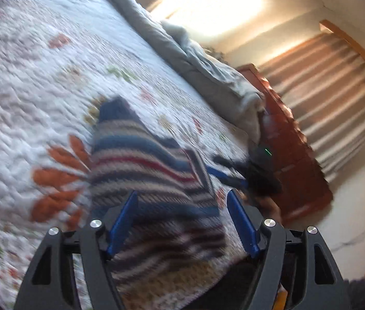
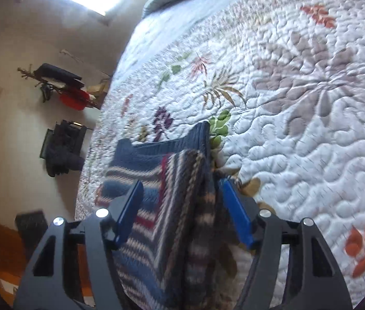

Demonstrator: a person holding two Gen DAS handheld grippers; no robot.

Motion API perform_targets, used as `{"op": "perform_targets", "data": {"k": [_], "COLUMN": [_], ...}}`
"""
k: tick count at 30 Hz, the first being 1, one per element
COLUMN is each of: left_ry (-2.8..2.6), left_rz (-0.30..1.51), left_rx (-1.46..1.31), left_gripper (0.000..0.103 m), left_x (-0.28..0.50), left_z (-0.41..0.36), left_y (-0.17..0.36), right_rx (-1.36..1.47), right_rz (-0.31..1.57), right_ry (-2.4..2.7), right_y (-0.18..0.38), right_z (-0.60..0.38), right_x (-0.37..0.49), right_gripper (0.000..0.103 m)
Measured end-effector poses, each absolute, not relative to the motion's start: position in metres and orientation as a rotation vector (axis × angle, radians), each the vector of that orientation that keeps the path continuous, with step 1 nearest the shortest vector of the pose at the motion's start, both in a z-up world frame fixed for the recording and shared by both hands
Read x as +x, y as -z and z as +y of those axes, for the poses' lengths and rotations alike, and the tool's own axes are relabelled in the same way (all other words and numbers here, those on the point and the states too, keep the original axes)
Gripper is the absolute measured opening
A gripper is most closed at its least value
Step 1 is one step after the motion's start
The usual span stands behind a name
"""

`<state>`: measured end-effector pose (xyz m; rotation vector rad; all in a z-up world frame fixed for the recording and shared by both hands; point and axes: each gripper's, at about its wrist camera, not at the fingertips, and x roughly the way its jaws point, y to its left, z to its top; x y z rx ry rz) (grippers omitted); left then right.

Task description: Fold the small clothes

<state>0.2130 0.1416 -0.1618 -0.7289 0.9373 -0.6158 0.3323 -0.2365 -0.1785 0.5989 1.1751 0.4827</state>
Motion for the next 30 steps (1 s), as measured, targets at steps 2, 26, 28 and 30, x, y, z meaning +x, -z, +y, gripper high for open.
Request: {"op": "perform_targets", "data": {"k": [2, 26, 28, 30], "left_ry": [0.635, 0.6, 0.589, 0.582], "left_rz": [0.963, 1.039, 1.038, 1.039], "left_rx": [-0.739, -0.882, -0.879, -0.885], "left_gripper": [0.072, 0.081, 0.085, 0.086], "left_x": [0.207, 0.181, 0.179, 0.177], "left_z": [0.128, 0.11, 0.111, 0.111], "left_y": [0.175, 0.225, 0.222, 0.222], "right_rx": [0.585, 0.492, 0.486, 0.484], "right_rz": [1.191, 1.119, 1.063, 1.046], "right_ry": [-0.493, -0.382, -0.415, -0.454], "right_y": [0.183, 0.182, 0.16, 0.151], "right_z": [-0.222, -0.216, -0.213, -0.208], "right_x": [0.342, 0.245, 0.224, 0.203], "right_gripper": [0.01, 0.0, 0.009, 0.009]}}
